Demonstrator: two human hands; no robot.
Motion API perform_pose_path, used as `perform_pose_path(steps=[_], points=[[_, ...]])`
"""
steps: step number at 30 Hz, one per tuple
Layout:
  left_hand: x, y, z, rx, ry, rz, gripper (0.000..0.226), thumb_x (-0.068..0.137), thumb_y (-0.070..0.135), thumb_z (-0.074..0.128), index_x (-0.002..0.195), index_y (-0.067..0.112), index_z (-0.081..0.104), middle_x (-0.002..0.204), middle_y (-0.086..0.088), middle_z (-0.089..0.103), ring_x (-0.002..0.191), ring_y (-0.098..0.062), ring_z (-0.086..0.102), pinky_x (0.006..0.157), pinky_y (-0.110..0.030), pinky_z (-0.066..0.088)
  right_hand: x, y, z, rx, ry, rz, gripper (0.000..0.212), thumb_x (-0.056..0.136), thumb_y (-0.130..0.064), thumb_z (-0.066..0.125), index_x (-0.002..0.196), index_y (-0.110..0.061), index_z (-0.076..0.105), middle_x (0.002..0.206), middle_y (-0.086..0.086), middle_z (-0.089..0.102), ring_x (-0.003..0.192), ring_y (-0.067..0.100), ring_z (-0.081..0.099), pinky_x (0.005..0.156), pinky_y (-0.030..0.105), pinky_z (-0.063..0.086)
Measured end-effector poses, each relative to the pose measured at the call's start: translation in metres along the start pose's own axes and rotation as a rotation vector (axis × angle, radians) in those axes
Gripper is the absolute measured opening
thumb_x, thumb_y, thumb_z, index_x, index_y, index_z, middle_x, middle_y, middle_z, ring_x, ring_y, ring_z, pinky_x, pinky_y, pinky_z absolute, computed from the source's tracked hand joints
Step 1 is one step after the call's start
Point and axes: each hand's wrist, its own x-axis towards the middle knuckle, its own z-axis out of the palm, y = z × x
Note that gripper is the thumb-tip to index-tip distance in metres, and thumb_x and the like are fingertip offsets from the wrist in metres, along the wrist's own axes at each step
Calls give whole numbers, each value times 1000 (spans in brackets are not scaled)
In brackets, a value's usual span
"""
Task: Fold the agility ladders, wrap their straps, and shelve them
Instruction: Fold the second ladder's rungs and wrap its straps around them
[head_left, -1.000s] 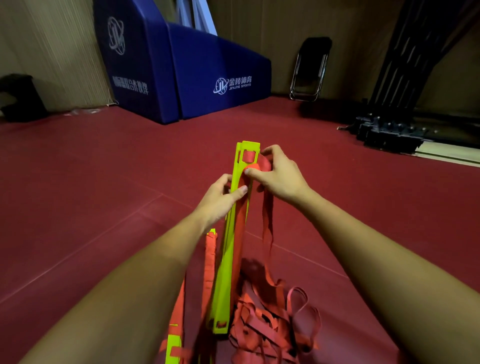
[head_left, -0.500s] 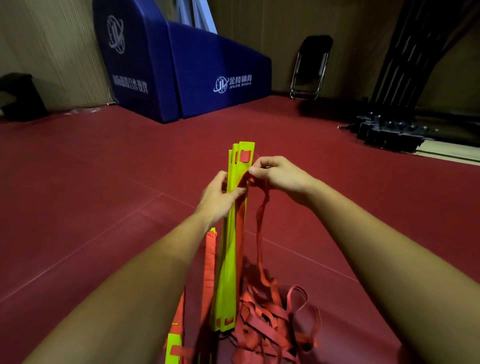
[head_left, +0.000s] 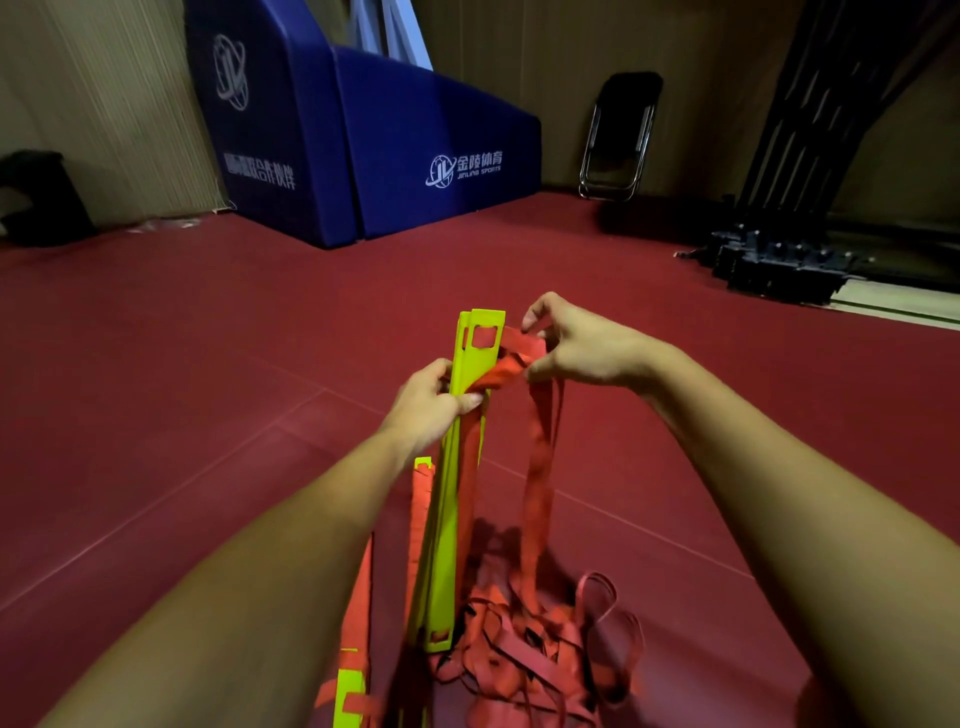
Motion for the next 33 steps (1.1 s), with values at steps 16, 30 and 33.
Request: perform_pose_path(steps=[16,30,33], points=[[-3,1,2,27,-19,-2,31,63,32,74,93,37,68,97,1,76,100,-23,71,97,-50,53,6,3,15,-170,120,-29,7,88,-19,63,84,-15,67,81,5,68,76,18,56,71,32,44],[-15,10,2,-81,-155,-10,29,92,4,67,114,24,64,105,-5,72,95,-19,67,99,-43,53,1,5,21,491,55,95,22,94,5,56,105,-12,46,80,16,67,58,17,63,55,25,44],[-19,14,-2,-91,-201,-37,26,95,8,63,113,27,66,97,1,71,89,-16,66,80,-31,52,1,11,18,463,69,93,38,90,1,66,122,-5,49,74,6,64,57,10,61,61,24,47]])
